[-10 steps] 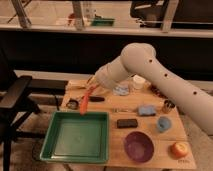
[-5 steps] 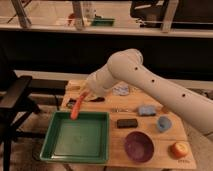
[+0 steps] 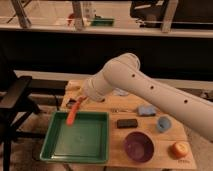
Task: Place pepper in tray
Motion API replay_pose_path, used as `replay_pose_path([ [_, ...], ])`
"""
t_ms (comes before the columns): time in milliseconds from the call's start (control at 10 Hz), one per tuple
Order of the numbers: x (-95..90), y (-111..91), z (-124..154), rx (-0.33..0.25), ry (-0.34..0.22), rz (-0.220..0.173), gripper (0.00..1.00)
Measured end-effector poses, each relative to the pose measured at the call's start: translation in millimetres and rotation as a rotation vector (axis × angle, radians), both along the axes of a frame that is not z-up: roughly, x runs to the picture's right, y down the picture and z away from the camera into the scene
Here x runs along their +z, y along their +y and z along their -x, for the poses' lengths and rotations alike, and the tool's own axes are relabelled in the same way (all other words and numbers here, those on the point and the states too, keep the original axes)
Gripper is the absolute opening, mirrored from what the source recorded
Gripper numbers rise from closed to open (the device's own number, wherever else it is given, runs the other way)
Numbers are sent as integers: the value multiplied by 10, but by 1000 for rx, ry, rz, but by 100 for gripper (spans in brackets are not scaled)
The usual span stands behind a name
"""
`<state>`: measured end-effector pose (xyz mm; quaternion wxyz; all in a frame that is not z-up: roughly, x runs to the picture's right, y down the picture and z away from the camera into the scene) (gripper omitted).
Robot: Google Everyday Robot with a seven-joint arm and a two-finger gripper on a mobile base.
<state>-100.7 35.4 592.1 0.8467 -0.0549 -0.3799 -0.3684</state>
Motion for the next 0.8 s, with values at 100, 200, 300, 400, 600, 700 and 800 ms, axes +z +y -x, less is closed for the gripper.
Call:
replay_pose_path([
  [100, 42, -18, 8, 7, 9, 16, 0],
  [200, 93, -26, 25, 9, 16, 29, 0],
  [300, 123, -20, 52, 8, 19, 39, 0],
  [400, 187, 10, 58, 11, 31, 63, 0],
  [600, 210, 107, 120, 4, 27, 93, 0],
  [700, 192, 180, 150, 3, 24, 106, 0],
  [800, 172, 296, 186, 8, 23, 123, 0],
])
